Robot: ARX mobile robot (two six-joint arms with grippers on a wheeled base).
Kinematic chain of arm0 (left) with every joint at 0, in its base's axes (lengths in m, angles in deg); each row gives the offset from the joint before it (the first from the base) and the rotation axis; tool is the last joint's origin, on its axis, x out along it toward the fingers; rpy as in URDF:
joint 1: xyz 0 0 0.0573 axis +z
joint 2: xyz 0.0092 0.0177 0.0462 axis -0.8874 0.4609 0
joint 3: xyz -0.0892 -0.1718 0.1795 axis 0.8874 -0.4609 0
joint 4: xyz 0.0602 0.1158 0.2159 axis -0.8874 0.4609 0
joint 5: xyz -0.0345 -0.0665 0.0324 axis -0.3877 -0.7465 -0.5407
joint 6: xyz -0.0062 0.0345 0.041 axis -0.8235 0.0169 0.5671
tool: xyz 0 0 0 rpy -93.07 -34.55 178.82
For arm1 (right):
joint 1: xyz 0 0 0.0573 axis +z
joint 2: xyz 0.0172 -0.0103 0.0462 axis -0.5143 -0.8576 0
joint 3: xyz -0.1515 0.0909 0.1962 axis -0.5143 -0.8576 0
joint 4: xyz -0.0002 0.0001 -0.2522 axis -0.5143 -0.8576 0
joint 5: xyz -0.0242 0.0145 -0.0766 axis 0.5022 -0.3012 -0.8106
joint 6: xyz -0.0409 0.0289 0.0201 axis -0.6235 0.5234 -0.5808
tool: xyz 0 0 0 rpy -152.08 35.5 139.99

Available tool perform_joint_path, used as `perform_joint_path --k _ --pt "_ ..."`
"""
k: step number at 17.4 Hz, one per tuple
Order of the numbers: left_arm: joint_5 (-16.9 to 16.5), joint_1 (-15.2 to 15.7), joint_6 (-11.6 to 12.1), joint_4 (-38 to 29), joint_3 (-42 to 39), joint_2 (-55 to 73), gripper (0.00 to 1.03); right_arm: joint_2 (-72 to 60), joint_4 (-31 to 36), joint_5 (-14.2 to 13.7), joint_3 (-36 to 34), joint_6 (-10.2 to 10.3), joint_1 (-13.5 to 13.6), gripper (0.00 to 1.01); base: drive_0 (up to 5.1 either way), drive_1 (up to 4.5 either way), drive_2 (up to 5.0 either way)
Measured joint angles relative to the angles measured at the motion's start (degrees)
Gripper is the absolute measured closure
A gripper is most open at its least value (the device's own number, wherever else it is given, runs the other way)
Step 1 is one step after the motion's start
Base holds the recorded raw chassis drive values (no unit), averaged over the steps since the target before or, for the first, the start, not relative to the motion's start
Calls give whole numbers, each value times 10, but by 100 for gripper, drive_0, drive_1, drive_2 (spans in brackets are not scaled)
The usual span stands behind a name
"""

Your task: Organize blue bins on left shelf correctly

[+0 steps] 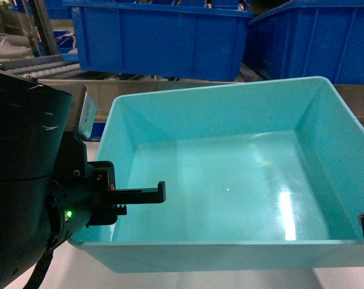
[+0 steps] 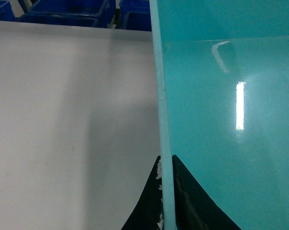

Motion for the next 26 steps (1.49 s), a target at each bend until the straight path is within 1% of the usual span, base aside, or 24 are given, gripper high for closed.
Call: perform_joint_path --k 1,11,26 --pt "0 0 0 0 0 0 101 0 0 0 0 0 0 98 0 0 0" --pt "-1 -1 0 1 0 0 101 0 -1 0 0 -2 0 98 -473 146 357" --pt "0 -2 0 0 0 0 101 0 0 0 -1 -3 0 98 -495 248 248"
